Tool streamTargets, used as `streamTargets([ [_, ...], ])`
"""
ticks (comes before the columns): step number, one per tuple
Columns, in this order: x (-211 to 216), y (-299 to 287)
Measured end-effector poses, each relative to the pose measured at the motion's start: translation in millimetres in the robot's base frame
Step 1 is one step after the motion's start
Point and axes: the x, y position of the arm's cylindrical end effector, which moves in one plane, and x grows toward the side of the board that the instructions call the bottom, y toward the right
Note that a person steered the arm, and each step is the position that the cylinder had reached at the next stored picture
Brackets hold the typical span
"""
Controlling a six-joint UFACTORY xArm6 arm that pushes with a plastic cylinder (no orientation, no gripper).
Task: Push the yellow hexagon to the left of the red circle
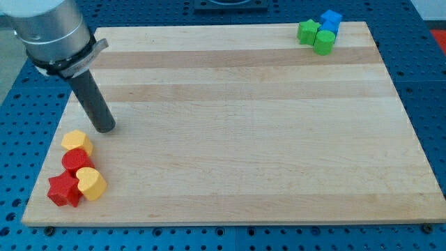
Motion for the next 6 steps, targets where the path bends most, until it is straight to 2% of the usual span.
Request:
streamTargets([
  [2, -0.5, -17.2],
  [6, 38.4, -17.1],
])
